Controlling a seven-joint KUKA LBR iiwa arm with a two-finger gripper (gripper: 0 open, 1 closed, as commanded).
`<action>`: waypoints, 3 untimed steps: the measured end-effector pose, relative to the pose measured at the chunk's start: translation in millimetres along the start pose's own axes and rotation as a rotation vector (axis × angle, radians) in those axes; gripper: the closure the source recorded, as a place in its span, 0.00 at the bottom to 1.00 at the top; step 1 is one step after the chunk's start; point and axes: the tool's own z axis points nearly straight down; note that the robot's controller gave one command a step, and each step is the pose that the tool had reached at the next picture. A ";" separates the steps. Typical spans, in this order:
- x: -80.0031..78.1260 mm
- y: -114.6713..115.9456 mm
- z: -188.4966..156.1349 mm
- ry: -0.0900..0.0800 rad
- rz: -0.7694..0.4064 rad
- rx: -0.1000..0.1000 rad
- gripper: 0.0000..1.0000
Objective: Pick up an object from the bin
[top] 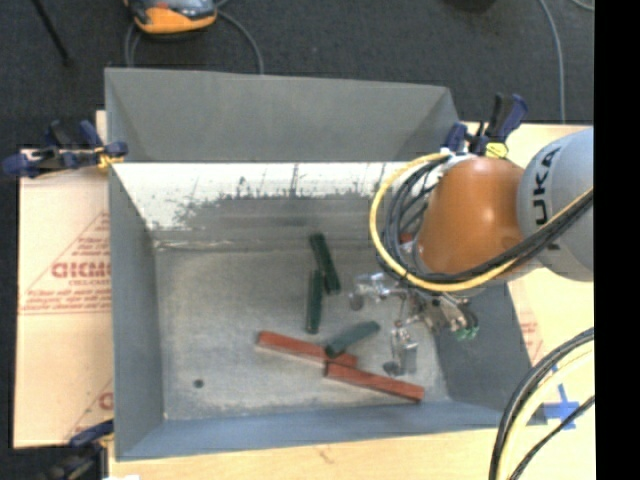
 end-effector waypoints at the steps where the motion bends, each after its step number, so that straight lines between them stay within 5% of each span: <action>1: -18.2 -8.6 54.4 0.003 -0.167 -0.001 0.00; 2: -11.9 14.6 64.3 0.007 -0.393 -0.005 1.00; 3: -11.9 14.5 64.3 0.007 -0.393 -0.005 1.00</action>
Offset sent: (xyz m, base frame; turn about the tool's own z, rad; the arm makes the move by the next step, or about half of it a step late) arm 0.0069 0.0181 -0.0648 -0.3935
